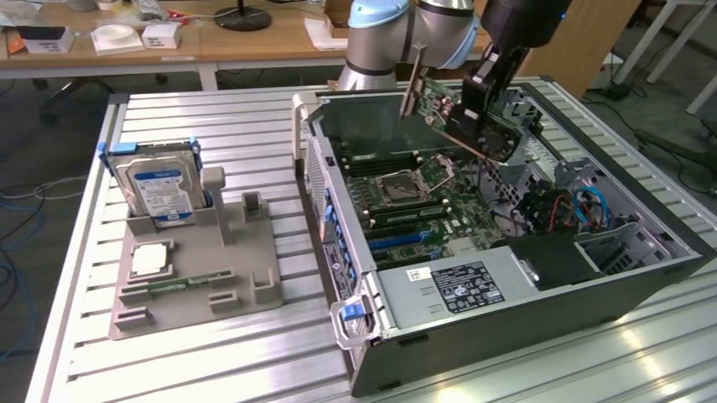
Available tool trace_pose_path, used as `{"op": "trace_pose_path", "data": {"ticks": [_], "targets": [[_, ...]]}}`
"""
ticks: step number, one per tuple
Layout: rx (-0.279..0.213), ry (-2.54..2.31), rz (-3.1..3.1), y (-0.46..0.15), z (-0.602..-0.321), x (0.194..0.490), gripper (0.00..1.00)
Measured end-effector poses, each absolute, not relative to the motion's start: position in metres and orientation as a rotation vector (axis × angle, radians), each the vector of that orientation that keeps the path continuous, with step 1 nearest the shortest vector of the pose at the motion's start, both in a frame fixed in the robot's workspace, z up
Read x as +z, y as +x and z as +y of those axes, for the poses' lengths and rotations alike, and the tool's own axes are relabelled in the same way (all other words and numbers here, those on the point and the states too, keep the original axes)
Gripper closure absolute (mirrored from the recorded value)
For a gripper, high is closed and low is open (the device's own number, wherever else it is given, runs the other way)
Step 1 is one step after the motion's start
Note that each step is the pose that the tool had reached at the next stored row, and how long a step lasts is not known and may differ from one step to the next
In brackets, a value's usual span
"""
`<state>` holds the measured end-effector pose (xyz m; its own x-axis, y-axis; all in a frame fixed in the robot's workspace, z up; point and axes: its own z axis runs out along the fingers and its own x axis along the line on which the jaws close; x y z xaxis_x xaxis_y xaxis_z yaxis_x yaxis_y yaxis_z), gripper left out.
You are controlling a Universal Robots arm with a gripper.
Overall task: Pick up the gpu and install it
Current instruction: 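Insert the gpu into the slot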
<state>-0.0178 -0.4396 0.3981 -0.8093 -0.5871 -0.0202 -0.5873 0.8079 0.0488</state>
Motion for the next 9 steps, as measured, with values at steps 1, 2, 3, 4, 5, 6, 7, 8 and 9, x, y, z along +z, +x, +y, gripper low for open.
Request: {"op": "trace_pose_path", "data": {"ticks": [1, 2, 3, 4, 5, 6, 7, 8, 9], "targets": [[0.083, -0.979, 2.980, -0.0178, -0.4399, 0.3981, 0.73], [0.083, -0.990, 2.976, -0.0178, -0.4401, 0.3980, 0.73], [0.083, -1.001, 2.973, -0.0178, -0.4402, 0.3979, 0.73], [0.083, -1.010, 2.970, -0.0178, -0.4405, 0.3979, 0.73], [0.083, -1.020, 2.967, -0.0178, -0.4408, 0.3978, 0.73], [0.083, -1.029, 2.964, -0.0178, -0.4411, 0.3978, 0.73], [0.083, -1.039, 2.960, -0.0178, -0.4413, 0.3977, 0.73], [0.083, -1.049, 2.957, -0.0178, -0.4416, 0.3977, 0.73], [0.083, -1.059, 2.954, -0.0178, -0.4419, 0.3976, 0.73]]}}
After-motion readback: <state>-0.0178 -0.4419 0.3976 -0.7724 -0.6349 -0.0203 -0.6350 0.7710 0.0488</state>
